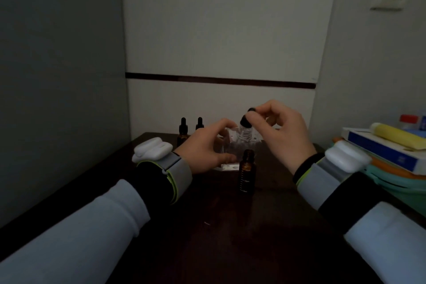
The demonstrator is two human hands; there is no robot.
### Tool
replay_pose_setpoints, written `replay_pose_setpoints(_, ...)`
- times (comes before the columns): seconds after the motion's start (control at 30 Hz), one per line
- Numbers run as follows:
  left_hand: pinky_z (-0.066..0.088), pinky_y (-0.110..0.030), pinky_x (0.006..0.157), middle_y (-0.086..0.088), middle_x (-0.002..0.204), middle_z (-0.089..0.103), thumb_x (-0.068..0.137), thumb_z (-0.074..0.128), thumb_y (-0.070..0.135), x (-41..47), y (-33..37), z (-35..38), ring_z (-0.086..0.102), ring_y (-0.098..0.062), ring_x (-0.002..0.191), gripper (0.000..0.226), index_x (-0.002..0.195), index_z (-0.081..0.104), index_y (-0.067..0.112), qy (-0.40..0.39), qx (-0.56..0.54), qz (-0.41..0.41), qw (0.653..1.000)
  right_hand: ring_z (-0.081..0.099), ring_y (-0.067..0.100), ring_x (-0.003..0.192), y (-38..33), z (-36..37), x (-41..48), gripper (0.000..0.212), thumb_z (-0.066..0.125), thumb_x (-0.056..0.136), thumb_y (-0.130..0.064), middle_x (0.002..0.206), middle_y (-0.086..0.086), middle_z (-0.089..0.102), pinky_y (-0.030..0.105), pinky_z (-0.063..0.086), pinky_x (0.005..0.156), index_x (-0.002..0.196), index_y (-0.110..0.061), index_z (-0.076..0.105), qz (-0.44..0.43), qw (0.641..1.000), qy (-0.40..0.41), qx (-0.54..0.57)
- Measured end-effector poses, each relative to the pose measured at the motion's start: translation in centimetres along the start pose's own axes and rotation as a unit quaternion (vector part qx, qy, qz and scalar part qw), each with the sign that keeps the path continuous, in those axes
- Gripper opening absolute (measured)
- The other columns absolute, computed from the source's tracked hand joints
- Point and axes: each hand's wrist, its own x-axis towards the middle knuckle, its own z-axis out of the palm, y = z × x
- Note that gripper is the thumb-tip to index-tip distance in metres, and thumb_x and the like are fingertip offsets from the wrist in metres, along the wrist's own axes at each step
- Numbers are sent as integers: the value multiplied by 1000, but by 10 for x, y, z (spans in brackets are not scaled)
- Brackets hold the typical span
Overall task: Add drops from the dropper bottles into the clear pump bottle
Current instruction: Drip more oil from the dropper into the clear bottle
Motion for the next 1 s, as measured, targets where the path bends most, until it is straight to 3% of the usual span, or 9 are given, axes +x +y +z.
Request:
replay_pose_setpoints(0.13,52,-38,86,-1,112,56,77,76,18,-1,2,-1,59,-16,101,54,120,45,30,1,1,3,1000,47,4,63,-3,-10,9,13,62,88,-31,71,-14,55,25,42,59,76,-35,56,16,991,113,74)
replay_pose_setpoints(0.23,53,-38,85,-1,114,57,76,77,17,-1,2,-1,60,-15,100,54,118,46,31,3,-4,4,1000,44,11,59,-6,-19,13,12,60,75,-42,61,-13,52,25,37,57,69,-33,57,23,982,146,115)
replay_pose_setpoints(0.3,53,-36,85,-2,115,57,77,76,17,-1,2,-1,59,-13,101,55,121,46,29,-2,-2,1,1000,44,6,56,-6,-19,12,12,62,73,-39,56,-17,52,22,37,55,64,-32,57,18,986,129,106)
replay_pose_setpoints(0.47,51,-33,87,0,116,57,77,75,19,-1,2,-2,58,-11,101,55,123,45,29,-2,2,0,1000,45,-4,57,-5,-10,5,27,67,83,-11,61,-12,50,11,36,54,66,-29,54,-7,996,71,61)
replay_pose_setpoints(0.67,52,-36,87,0,114,57,77,76,19,-1,1,-1,59,-13,101,55,122,45,29,-1,7,0,1000,45,-1,56,-4,-5,0,26,66,83,-13,59,-9,50,14,36,51,64,-26,55,4,999,16,32)
replay_pose_setpoints(1.0,51,-31,84,-2,113,57,77,76,18,-2,2,-1,58,-12,99,54,121,46,28,0,4,8,1000,44,1,56,-5,-6,0,28,66,84,-14,58,-9,49,15,36,52,62,-27,54,4,999,1,40)
